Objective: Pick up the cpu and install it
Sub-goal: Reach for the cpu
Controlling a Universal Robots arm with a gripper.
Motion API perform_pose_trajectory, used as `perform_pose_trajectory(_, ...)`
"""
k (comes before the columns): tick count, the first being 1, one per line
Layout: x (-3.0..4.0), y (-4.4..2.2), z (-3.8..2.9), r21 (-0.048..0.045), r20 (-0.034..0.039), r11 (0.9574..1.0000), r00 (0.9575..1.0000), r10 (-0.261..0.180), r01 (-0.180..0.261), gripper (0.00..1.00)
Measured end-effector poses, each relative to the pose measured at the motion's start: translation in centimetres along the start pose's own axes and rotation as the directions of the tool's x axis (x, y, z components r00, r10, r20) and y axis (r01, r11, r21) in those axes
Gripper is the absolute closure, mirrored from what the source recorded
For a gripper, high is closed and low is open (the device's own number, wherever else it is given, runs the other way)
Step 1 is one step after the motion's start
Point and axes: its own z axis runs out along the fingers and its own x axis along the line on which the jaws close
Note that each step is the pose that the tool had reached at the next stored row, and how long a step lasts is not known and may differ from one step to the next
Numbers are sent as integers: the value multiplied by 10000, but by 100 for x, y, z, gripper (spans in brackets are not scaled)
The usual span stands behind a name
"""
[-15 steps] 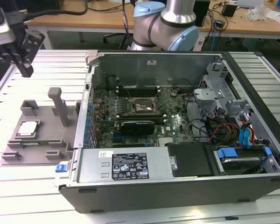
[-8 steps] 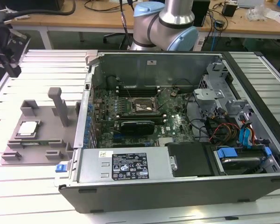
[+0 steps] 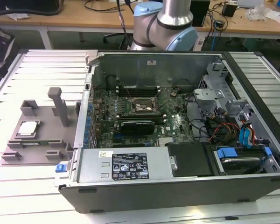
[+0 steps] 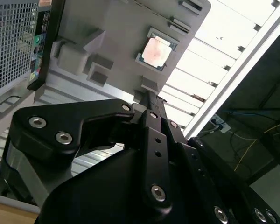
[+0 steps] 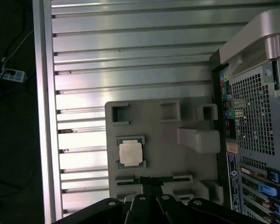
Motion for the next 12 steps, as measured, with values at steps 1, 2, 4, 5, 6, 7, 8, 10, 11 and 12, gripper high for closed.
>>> perform_pose_trajectory(1,39,-3,-1,0,1,10000,10000,0,0,89)
perform_pose_trajectory(2,85,-6,-1,0,1,10000,10000,1,-1,89)
perform_pose_trajectory(4,134,-10,-3,0,0,10000,10000,1,-1,89)
perform_pose_trajectory(5,149,-11,-3,0,0,10000,10000,0,0,89)
perform_pose_trajectory(6,160,-12,-4,0,0,10000,10000,0,0,89)
perform_pose_trajectory(7,169,-13,-4,-1,1,10000,10000,0,0,89)
perform_pose_trajectory(8,172,-13,-4,0,1,10000,10000,-2,2,89)
perform_pose_trajectory(10,173,-13,-4,0,0,10000,10000,0,0,89)
perform_pose_trajectory(11,173,-13,-4,0,1,10000,10000,0,0,89)
perform_pose_trajectory(12,174,-13,-4,0,0,10000,10000,0,0,89)
